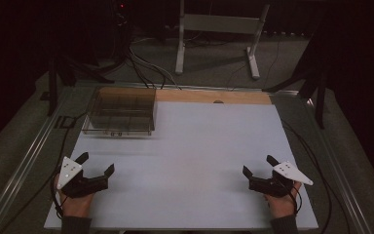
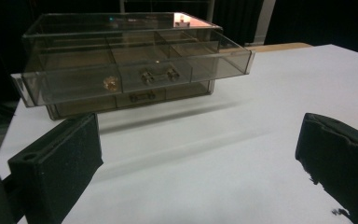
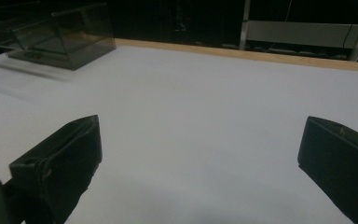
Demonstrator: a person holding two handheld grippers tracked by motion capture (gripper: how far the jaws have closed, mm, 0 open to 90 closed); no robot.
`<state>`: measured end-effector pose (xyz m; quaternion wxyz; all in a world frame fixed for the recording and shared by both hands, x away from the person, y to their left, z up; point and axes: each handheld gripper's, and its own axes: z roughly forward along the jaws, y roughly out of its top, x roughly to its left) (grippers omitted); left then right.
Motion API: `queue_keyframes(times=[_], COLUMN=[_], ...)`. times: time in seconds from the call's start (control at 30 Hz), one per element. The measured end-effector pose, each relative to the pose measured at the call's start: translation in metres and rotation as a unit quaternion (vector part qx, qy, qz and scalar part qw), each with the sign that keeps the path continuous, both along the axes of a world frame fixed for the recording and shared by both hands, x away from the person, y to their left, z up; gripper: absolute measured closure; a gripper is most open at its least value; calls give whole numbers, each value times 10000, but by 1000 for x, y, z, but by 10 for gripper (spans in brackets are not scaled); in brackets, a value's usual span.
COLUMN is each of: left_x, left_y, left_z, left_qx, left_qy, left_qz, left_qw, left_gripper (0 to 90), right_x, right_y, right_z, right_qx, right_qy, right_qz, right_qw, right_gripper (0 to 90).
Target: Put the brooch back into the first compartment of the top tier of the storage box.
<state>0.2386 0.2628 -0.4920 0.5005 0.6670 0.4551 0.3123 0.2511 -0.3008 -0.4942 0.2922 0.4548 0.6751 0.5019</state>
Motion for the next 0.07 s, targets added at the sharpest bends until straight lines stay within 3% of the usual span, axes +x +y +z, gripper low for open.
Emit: queue_keyframes(times=[0.07], left_x=[0], left_y=[-2], left_z=[-1], left_qx=[34], left_qy=[25], left_qz=[-17], left_qw=[10000], left_gripper=[10], right_x=[1], right_y=[0], right_z=[-1], right_qx=[-7], right_qy=[20], right_qz=[16], right_qw=[10000], right_gripper=[0])
